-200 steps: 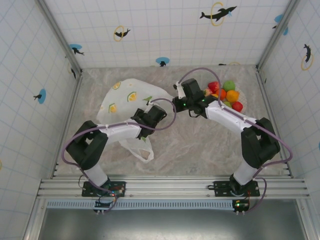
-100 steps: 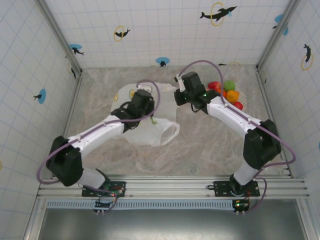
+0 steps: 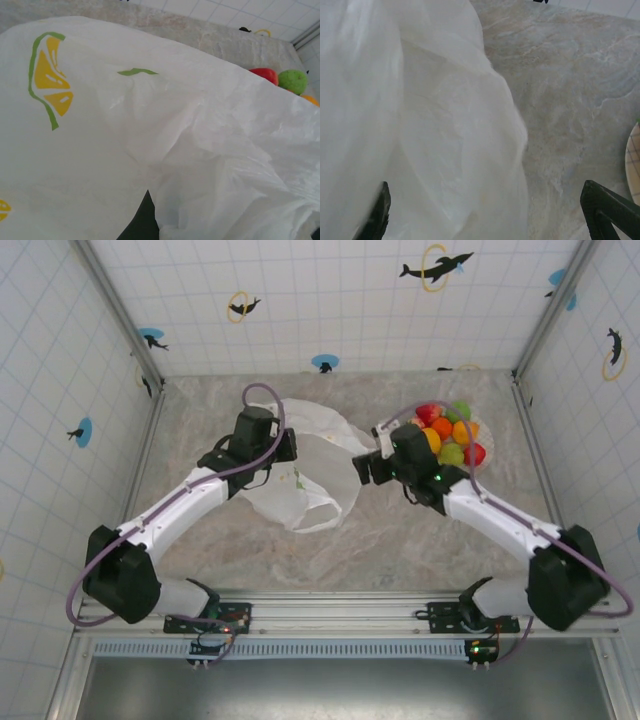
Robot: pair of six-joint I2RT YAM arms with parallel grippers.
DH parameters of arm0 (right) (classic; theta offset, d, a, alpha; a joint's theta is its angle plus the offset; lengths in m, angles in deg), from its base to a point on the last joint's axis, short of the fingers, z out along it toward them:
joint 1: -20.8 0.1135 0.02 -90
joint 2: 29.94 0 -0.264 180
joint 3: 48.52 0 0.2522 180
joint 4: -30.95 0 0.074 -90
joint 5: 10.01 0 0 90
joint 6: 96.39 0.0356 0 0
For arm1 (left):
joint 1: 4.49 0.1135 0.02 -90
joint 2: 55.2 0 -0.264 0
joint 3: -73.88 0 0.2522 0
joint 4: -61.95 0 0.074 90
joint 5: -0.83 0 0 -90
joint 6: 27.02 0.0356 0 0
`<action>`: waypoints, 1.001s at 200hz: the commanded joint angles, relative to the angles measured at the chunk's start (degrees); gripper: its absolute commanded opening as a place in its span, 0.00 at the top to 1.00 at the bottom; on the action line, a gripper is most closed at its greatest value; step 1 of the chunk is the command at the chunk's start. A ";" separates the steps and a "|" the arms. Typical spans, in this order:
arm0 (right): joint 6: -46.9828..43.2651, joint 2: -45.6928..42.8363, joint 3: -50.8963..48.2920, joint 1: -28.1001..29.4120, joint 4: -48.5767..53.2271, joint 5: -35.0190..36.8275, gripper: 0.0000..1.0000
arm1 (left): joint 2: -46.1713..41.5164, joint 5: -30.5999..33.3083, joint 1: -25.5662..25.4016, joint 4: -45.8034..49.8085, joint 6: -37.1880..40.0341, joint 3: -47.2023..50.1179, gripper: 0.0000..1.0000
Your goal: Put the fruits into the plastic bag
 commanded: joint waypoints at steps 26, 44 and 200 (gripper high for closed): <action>7.60 -14.10 -15.10 0.89 -13.61 -5.95 0.00 | -1.47 -1.88 0.75 -0.92 -6.95 0.21 1.00; 11.69 -17.88 -21.96 1.83 -17.98 -5.69 0.00 | -1.29 -2.85 1.14 -1.79 -8.72 0.69 1.00; 23.10 12.68 -14.01 1.98 -31.97 10.14 0.84 | -4.81 -19.39 11.33 11.67 -1.86 -4.87 1.00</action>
